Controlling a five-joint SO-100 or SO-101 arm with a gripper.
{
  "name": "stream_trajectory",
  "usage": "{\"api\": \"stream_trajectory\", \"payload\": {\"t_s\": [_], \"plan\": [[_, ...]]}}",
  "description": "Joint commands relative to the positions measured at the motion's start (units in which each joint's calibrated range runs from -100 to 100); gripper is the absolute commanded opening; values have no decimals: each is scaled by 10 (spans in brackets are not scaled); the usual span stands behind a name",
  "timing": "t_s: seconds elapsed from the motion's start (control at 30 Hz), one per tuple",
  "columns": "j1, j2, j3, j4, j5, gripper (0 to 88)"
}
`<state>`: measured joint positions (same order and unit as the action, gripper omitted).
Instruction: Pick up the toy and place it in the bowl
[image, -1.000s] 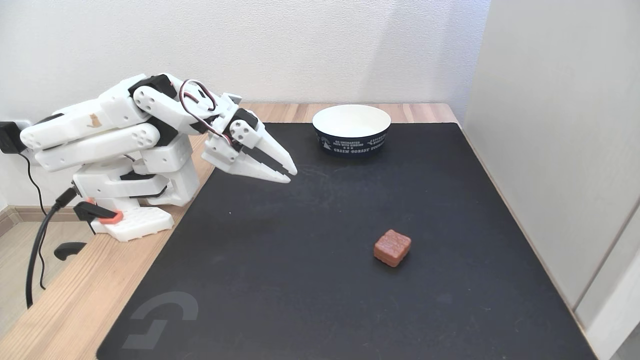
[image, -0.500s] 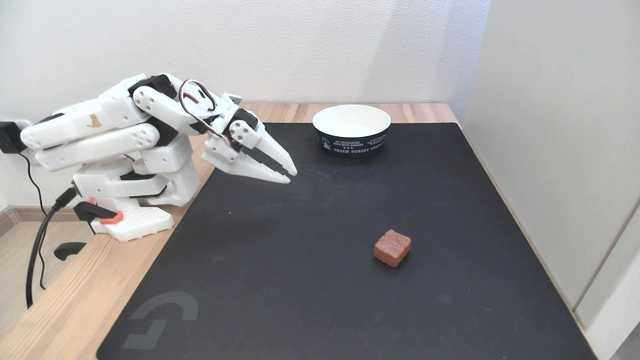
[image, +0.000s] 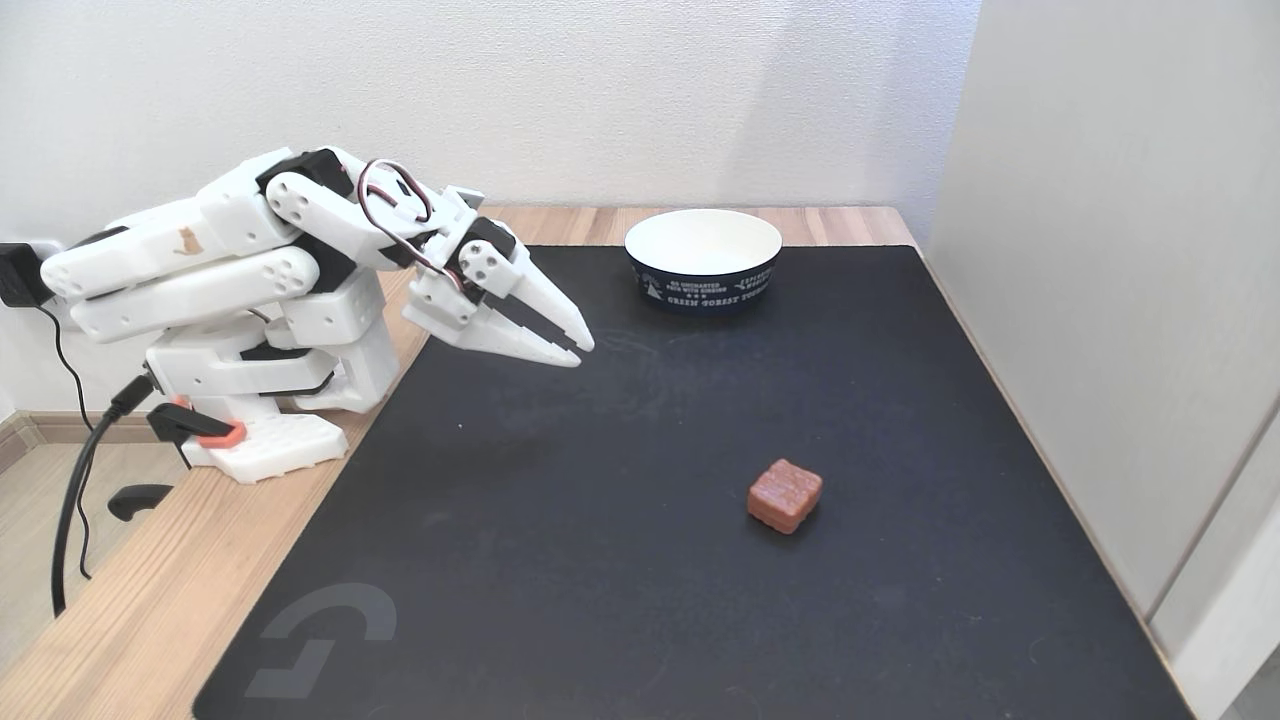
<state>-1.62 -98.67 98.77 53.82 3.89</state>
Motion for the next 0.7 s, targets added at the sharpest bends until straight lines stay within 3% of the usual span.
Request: {"api": "stream_trajectory", "payload": {"t_s": [0.0,0.5,0.57,0.67], "plan": [[4,-6,7,-2,0,26],[4,-6,7,-4,-2,28],[3,-7,7,-1,-10,91],[-3,-7,5,3,-20,289]]}}
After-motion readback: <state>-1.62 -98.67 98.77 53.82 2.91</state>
